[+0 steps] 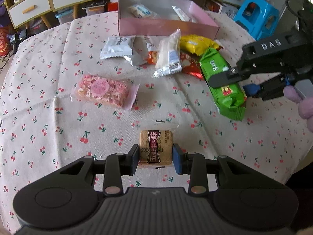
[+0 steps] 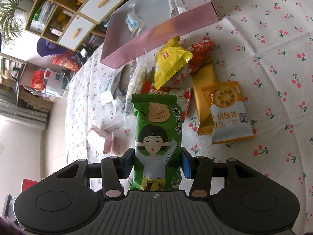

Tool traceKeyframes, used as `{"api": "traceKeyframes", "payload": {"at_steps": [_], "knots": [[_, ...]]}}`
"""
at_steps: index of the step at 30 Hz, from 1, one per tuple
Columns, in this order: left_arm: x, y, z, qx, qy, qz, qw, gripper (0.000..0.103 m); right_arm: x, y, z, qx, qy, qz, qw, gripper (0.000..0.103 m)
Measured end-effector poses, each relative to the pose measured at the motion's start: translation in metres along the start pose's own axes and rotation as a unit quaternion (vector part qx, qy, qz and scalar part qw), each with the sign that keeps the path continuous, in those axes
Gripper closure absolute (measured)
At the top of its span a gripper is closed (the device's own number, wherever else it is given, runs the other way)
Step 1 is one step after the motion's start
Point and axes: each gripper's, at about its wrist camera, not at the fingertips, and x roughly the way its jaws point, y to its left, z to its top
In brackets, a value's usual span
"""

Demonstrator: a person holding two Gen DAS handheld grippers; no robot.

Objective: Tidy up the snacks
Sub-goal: 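Carry both snacks into the pink box and open both tools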

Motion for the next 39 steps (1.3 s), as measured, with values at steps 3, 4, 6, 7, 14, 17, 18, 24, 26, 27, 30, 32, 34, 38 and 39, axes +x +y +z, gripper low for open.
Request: {"api": "traceKeyframes", "payload": {"at_steps": [3, 4, 6, 7, 14, 17, 18, 24, 26, 27, 30, 32, 34, 38, 39], "knots": [[-0.002, 0.002, 0.004, -0.007, -0.009, -0.004, 0.9999, 0.071, -0.005, 0.000, 0.000, 0.004, 0.002, 0.006, 1.000, 0.055], [-0.003, 0.003, 0.006, -0.009, -0.012, -0.007, 0.9999, 0.071, -0.006, -0.001, 0.000, 0.006, 0.002, 0.008, 1.000, 0.055], [-0.005, 0.005, 0.009, -0.018, -0.019, -0.011, 0.9996, 0.071, -0.009, -0.001, 0.001, 0.010, 0.001, 0.014, 1.000, 0.055], [-0.006, 0.006, 0.011, -0.023, -0.023, -0.013, 0.9994, 0.071, -0.011, -0.001, 0.001, 0.012, 0.000, 0.016, 1.000, 0.055], [-0.011, 0.012, 0.026, -0.050, -0.049, -0.025, 0.9973, 0.071, -0.025, -0.001, 0.012, 0.015, -0.024, 0.021, 0.999, 0.055], [-0.012, 0.014, 0.034, -0.061, -0.057, -0.028, 0.9961, 0.071, -0.029, -0.003, 0.018, 0.026, -0.033, 0.024, 0.999, 0.055], [-0.013, 0.015, 0.037, -0.064, -0.060, -0.028, 0.9957, 0.071, -0.031, -0.004, 0.020, 0.028, -0.037, 0.024, 0.999, 0.055], [-0.016, 0.015, 0.057, -0.080, -0.083, -0.027, 0.9930, 0.071, -0.038, -0.003, 0.035, 0.040, -0.058, 0.027, 0.997, 0.055], [-0.015, 0.015, 0.064, -0.086, -0.088, -0.025, 0.9921, 0.071, -0.038, -0.003, 0.042, 0.047, -0.067, 0.025, 0.996, 0.055], [-0.015, 0.015, 0.068, -0.090, -0.090, -0.025, 0.9916, 0.071, -0.039, -0.004, 0.045, 0.051, -0.071, 0.024, 0.996, 0.055], [-0.011, 0.016, 0.079, -0.102, -0.095, -0.024, 0.9900, 0.071, -0.039, -0.005, 0.055, 0.061, -0.082, 0.026, 0.994, 0.055], [-0.008, 0.017, 0.086, -0.110, -0.099, -0.022, 0.9888, 0.071, -0.038, -0.004, 0.061, 0.066, -0.088, 0.028, 0.994, 0.055], [-0.006, 0.018, 0.092, -0.119, -0.102, -0.021, 0.9874, 0.071, -0.038, -0.003, 0.067, 0.070, -0.095, 0.030, 0.993, 0.055], [0.001, 0.023, 0.106, -0.138, -0.111, -0.017, 0.9840, 0.071, -0.033, 0.000, 0.078, 0.079, -0.108, 0.039, 0.990, 0.055], [0.003, 0.024, 0.110, -0.143, -0.113, -0.016, 0.9832, 0.071, -0.031, 0.001, 0.081, 0.080, -0.112, 0.039, 0.990, 0.055]]}}
